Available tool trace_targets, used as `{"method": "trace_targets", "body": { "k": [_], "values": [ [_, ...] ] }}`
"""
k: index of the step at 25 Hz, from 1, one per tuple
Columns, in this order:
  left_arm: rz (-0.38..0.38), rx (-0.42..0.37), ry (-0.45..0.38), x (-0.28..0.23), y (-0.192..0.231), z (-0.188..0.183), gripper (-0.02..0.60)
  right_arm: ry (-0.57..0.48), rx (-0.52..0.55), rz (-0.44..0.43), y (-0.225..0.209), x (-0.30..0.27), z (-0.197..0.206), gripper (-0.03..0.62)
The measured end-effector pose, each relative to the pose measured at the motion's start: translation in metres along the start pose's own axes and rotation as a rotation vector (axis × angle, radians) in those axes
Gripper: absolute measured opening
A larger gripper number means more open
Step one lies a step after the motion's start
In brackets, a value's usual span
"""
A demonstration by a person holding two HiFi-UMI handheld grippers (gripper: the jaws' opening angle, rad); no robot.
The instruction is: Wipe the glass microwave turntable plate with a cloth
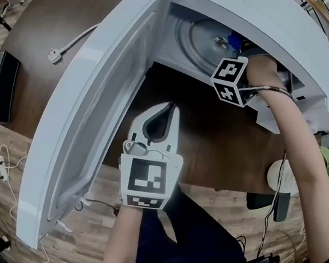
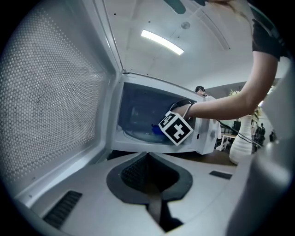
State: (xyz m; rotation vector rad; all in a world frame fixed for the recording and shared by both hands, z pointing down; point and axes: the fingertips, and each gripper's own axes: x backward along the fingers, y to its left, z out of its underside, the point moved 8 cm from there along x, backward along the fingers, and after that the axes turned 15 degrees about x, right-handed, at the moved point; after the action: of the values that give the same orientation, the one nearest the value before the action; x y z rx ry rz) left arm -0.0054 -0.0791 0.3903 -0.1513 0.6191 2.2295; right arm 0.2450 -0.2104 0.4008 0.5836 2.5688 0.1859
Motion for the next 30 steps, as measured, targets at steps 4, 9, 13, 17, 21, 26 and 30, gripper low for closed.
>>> {"method": "trace_targets", "body": {
  "k": [4,9,13,17,21,26,30],
  "values": [
    [0.001,0.002,-0.003,0.001,-0.001,-0.002,0.014,0.018,0.026,-0.019,0.002,-0.003,0.000,0.071],
    [0.000,0.004,-0.009,0.004,0.002,-0.004,0.014,0.043,0.052,-0.052,0.006,-0.005,0.002,0.071],
    [-0.001,0.005,-0.010,0.006,0.003,-0.003,0.014,0.047,0.034,-0.052,0.005,-0.005,0.002,0.071],
    [-0.002,0.008,-0.004,0.007,0.005,0.000,0.014,-0.002,-0.074,-0.003,-0.005,0.000,0.003,0.072],
    [0.001,0.007,0.002,0.006,0.004,0.001,0.014,-0.102,-0.234,0.109,-0.020,0.014,0.006,0.074],
    [0.005,0.006,0.001,0.004,0.002,0.000,0.014,-0.232,-0.384,0.279,-0.034,0.042,0.012,0.075],
    [0.000,0.012,0.003,0.004,0.003,0.000,0.014,-0.373,-0.454,0.365,-0.029,0.071,0.007,0.075]
  ]
}}
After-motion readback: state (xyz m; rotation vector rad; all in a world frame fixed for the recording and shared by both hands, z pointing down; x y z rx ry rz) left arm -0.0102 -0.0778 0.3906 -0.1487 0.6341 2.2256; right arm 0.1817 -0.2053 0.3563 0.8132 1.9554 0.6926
